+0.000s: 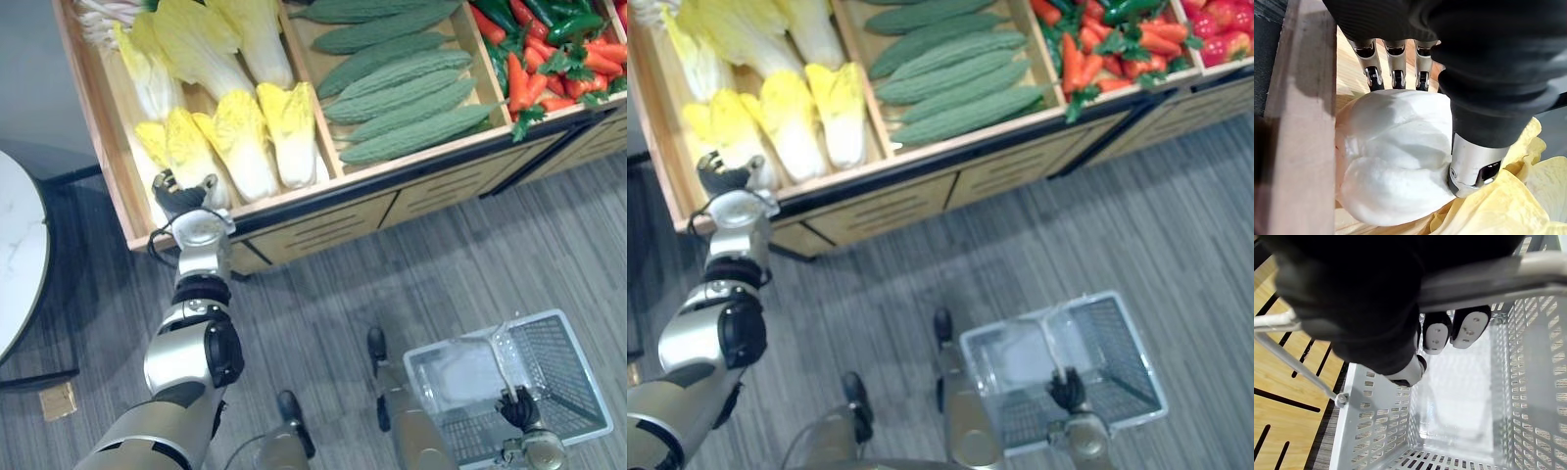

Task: Pick vegetable in the basket

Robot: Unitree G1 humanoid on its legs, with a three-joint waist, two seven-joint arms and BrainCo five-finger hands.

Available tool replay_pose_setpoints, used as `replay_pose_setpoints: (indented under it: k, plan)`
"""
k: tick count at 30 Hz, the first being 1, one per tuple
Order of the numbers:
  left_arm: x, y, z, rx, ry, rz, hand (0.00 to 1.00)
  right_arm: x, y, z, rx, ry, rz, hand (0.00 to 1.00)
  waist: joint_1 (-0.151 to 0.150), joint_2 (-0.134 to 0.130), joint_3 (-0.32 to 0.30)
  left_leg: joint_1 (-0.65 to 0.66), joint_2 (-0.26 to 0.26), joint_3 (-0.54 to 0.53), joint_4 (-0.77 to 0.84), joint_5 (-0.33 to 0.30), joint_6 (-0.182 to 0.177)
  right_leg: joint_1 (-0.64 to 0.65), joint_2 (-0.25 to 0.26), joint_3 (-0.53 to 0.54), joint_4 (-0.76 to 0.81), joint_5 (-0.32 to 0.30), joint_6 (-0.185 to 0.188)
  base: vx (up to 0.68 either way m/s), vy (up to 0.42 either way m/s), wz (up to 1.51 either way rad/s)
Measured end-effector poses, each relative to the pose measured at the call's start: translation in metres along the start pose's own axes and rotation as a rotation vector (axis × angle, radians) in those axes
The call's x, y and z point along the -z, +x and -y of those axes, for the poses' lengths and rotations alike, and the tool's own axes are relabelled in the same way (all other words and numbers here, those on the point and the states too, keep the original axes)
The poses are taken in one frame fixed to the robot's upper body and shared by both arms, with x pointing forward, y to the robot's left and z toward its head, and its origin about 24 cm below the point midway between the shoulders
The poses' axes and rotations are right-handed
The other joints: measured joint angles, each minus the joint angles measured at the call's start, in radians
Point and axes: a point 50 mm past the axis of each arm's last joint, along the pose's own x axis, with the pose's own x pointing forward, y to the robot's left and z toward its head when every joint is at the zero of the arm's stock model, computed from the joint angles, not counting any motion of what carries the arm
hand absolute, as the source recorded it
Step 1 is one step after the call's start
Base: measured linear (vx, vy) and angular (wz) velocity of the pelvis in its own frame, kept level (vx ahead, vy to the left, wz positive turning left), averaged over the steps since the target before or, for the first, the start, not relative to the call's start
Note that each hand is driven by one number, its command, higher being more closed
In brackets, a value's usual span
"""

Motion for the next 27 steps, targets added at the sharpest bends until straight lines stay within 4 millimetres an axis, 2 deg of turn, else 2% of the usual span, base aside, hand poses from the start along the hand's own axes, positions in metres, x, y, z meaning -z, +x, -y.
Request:
replay_pose_setpoints:
  k: [10, 27]
  plan:
    - [0.0, 0.0, 0.001, 0.019, 0.058, 0.029, 1.0, -0.001, 0.0, 0.0, -0.004, 0.001, 0.002, 1.0, 0.001, 0.007, -0.007, -0.017, 0.0, 0.001, 0.0, 0.0, 0.0, -0.016, 0.0, 0.0, 0.0, 0.001, -0.002, 0.0, 0.0, 0.0]
    - [0.012, -0.002, 0.001, 0.037, 0.101, -0.009, 1.0, -0.001, 0.0, -0.003, -0.025, -0.008, 0.004, 1.0, 0.0, 0.009, -0.043, -0.015, 0.0, 0.001, 0.0, 0.0, 0.0, -0.015, -0.001, 0.0, 0.0, 0.002, -0.002, 0.0, 0.0, 0.0]
